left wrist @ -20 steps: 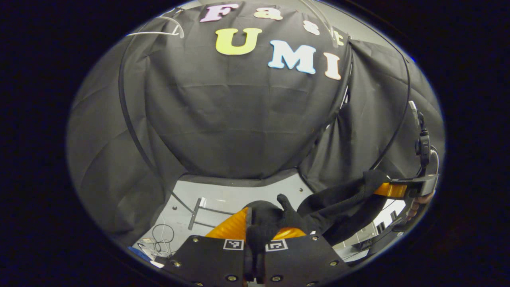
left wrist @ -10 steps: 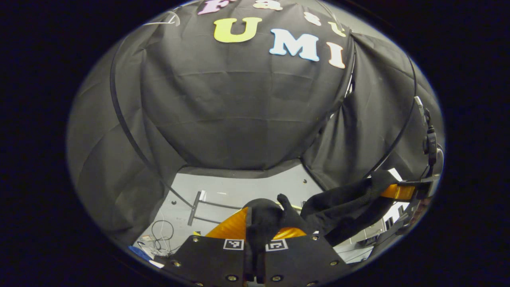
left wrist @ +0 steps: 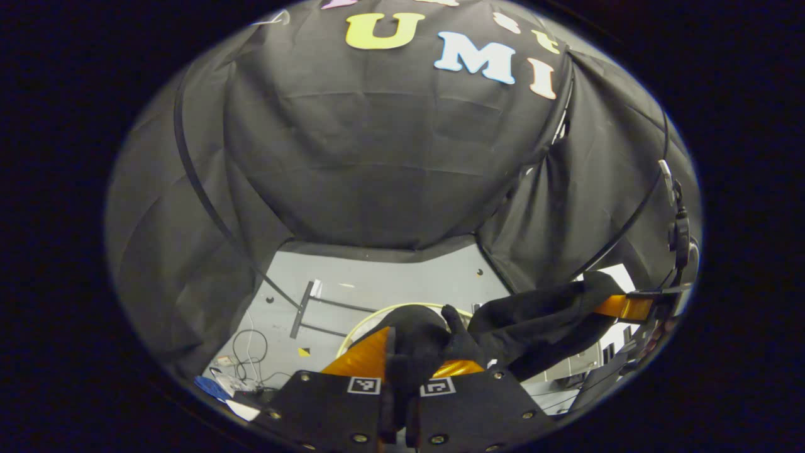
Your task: Grasp the clothes on the hanger with both hands and then place them into the laundry hamper below.
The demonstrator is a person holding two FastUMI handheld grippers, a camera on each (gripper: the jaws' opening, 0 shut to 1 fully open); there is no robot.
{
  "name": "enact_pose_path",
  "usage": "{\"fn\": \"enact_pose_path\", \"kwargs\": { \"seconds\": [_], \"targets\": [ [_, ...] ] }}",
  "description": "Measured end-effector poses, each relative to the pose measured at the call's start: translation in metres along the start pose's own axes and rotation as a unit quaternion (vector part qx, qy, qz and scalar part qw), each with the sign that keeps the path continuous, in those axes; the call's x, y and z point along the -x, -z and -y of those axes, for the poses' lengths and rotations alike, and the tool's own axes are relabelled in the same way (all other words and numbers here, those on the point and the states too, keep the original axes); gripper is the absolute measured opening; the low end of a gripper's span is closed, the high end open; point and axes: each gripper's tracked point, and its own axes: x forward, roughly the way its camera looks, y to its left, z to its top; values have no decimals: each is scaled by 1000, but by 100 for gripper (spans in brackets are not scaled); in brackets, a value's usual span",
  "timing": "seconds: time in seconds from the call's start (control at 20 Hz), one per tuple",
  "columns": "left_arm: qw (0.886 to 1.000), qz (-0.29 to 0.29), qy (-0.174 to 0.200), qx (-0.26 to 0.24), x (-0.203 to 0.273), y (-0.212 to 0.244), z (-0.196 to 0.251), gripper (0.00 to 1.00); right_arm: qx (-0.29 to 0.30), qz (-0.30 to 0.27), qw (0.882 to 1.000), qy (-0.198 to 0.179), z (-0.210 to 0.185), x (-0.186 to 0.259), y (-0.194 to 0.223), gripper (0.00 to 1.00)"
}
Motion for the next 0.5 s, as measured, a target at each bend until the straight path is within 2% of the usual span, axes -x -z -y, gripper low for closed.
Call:
{"fn": "enact_pose_path", "kwargs": {
  "seconds": [0.05,0.1,0.2,0.3,0.45,0.5],
  "targets": [
    [1000,-4,-5,3,1,2,-1,17,0,-4,1000,-1,0,1,2,6],
    [1000,-11,-11,5,3,3,-3,4,0,-8,1000,-10,-4,0,5,17],
    [1000,-24,-19,2,4,8,-6,16,3,-10,1000,-18,-10,0,6,35],
    [999,-26,-27,-6,5,8,-11,29,13,-9,1000,-24,-9,1,3,34],
    [999,-26,-29,-8,6,9,-10,66,18,-4,999,-31,-6,6,1,79],
    [999,-24,-35,-9,7,8,-11,78,17,-2,999,-32,-3,8,1,88]
  ]
}}
